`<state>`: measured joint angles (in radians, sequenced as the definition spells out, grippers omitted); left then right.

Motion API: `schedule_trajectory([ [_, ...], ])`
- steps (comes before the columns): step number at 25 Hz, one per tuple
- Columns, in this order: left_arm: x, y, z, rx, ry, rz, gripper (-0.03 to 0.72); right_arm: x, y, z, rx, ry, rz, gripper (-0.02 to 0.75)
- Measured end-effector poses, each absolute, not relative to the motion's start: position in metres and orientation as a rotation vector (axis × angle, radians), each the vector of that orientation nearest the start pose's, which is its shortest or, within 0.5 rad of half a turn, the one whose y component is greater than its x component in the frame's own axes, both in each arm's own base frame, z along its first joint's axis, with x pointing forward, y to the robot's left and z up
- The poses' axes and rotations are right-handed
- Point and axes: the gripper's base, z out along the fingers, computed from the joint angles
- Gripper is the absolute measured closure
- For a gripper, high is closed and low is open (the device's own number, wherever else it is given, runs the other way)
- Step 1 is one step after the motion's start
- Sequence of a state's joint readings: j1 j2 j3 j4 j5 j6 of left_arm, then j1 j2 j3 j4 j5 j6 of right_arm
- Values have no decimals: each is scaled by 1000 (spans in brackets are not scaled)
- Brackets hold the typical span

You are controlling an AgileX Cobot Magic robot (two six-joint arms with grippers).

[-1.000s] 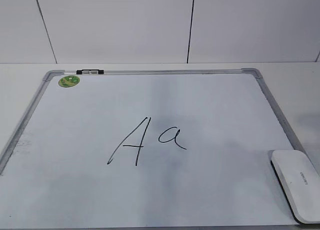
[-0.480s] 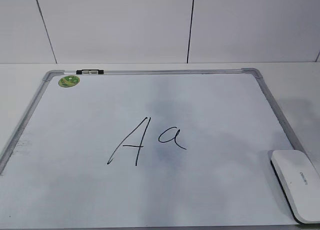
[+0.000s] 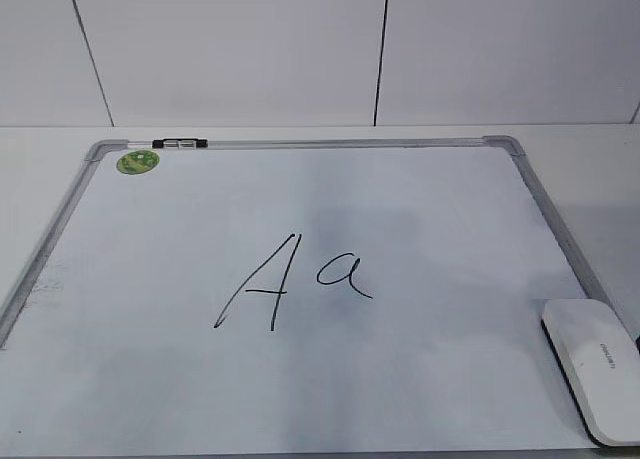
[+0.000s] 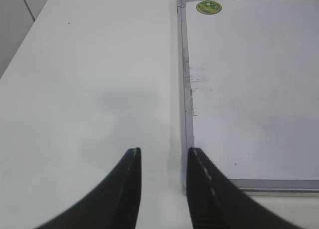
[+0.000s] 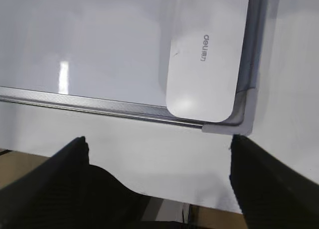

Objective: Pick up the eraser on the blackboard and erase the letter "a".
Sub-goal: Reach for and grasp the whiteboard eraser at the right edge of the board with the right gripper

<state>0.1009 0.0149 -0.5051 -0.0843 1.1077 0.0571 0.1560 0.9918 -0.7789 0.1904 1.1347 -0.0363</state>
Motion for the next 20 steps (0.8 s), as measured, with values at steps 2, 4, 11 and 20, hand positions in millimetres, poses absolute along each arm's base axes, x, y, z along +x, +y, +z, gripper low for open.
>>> schedule_trajectory([
  [2,-5,-7,275,-40,2098,-7,453,160,40,278,-184,2869,270,66],
  [4,-5,-7,275,-40,2098,-7,453,166,40,272,-163,2910,253,66],
  [11,-5,-7,275,-40,2098,-7,453,183,39,259,-116,2935,209,66],
  [20,-5,-7,275,-40,2098,-7,453,201,48,237,-136,2990,174,66],
])
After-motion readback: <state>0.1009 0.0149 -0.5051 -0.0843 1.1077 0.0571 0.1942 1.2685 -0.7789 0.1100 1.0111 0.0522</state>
